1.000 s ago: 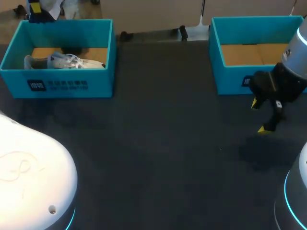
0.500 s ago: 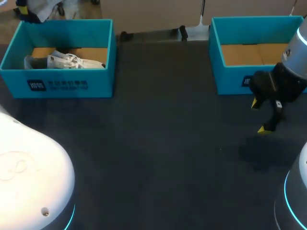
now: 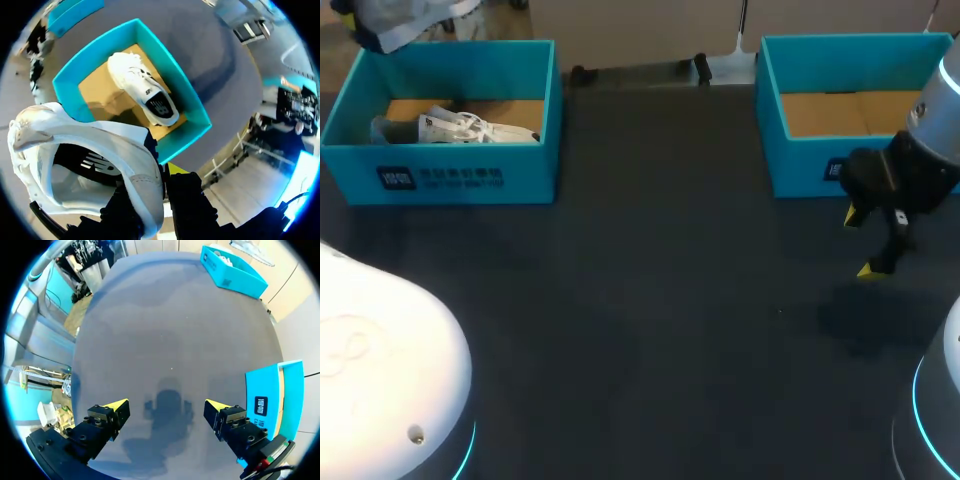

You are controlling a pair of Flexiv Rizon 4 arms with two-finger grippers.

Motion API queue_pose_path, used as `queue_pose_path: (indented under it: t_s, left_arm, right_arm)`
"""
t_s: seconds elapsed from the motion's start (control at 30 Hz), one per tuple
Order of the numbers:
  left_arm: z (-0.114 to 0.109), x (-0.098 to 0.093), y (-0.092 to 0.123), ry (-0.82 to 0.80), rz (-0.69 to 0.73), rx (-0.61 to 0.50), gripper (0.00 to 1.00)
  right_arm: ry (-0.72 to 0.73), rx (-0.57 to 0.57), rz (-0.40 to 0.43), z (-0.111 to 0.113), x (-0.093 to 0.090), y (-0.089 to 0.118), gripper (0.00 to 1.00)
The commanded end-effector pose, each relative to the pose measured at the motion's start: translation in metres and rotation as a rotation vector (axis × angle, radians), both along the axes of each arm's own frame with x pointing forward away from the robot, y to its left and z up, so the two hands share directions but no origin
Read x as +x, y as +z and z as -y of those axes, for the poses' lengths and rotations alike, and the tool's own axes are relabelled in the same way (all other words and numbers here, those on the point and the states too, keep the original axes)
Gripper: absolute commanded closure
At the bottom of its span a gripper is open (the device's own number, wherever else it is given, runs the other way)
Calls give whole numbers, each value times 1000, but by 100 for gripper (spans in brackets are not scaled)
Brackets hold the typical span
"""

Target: Take the shoe out of the shoebox, open the shoe tongue, remove and reinsert the insole, then place the shoe into the shoebox

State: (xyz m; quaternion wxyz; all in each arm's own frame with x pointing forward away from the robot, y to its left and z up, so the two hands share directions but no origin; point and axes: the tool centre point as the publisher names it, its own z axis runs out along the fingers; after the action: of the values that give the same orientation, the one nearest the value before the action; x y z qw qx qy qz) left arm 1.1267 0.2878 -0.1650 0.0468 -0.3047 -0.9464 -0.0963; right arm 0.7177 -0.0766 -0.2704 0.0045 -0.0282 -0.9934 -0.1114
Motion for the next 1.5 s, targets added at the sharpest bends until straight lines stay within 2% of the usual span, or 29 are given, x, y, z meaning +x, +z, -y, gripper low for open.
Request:
queue_pose_path:
  t_s: [0.03,0.07,0.13,0.17,0.23,0.27,0.4,0.5,0.9,1.13,1.3,1.5]
  left_arm:
    - [-1,-11,-2,-105,93,-30,100]
    - [-2,-7,-5,-128,98,-23,100]
    - [-8,0,-6,-205,47,-91,100]
    - [-10,3,-9,-225,66,-46,100]
    - [-13,7,-12,-311,45,-60,100]
    - [-15,10,-14,-325,55,-25,100]
    - [-19,12,-14,-506,64,-5,100]
    - [-20,16,-10,-526,83,38,100]
    - [-20,16,-10,-526,83,38,100]
    - [-20,27,-35,-643,17,59,100]
    - [-30,35,-37,-686,-27,102,100]
    - [-30,35,-37,-686,-27,102,100]
  right_arm:
    - [-1,-1,1,0,-1,0,0]
    - [-1,-1,1,0,-1,0,0]
    - [-1,-1,1,0,-1,0,0]
    - [-1,-1,1,0,-1,0,0]
    - [-1,-1,1,0,-1,0,0]
    - [-1,-1,1,0,-1,0,0]
    - [-1,-1,1,0,-1,0,0]
    - [-1,-1,1,0,-1,0,0]
    - [-1,-1,1,0,-1,0,0]
    - [-1,-1,1,0,-1,0,0]
    - [-1,-1,1,0,-1,0,0]
    - [-1,-1,1,0,-1,0,0]
